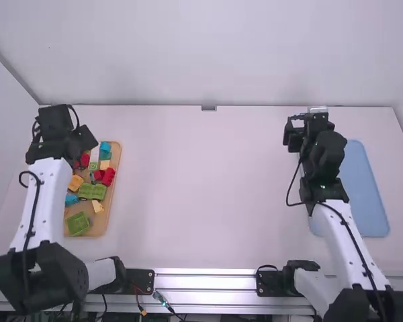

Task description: Assemble lego blocks to make yellow taxi

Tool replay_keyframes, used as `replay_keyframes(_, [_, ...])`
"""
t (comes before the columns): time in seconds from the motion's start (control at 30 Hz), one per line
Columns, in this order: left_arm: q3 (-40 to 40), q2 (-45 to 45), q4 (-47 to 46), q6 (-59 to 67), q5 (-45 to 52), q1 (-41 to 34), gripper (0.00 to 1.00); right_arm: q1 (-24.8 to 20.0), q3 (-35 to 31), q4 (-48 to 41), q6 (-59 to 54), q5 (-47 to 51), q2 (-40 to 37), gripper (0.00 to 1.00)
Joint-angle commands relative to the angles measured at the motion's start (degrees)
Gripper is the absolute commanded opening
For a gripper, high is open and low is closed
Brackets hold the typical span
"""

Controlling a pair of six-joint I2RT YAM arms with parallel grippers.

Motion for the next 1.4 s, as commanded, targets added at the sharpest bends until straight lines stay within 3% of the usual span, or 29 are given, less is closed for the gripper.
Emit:
replay_keyframes(0.0, [4.69,3.93,-2.19,-3.25,-2.71,2.02,0.83,-0.25,4.17,1.65,-2.23,0.20,3.41,0.83])
replay_keyframes(0.23, [12.00,12.03,-8.30,-5.26,-3.19,6.87,0.91,-0.28,8.73,4.31,-1.14,0.09,10.12,0.91])
replay_keyframes(0.33, [15.42,16.56,-10.17,-2.39,1.96,10.38,0.95,-0.27,10.84,5.09,-1.53,0.19,13.23,0.94])
replay_keyframes(0.7, [19.04,29.53,-13.99,-2.93,4.09,14.08,1.00,-0.31,12.96,4.26,-1.92,0.24,16.35,0.99])
replay_keyframes(1.0, [19.02,34.47,-14.45,-4.83,5.31,14.16,0.96,-0.20,12.96,4.02,-1.07,0.26,16.35,0.99])
replay_keyframes(1.1, [19.02,35.50,-15.04,-4.83,5.29,14.19,0.89,-0.17,12.96,4.04,-1.07,0.26,16.35,0.99])
replay_keyframes(1.37, [17.44,36.85,-14.64,-4.83,5.27,14.36,0.88,-0.24,12.96,3.78,-1.07,0.24,16.35,0.99])
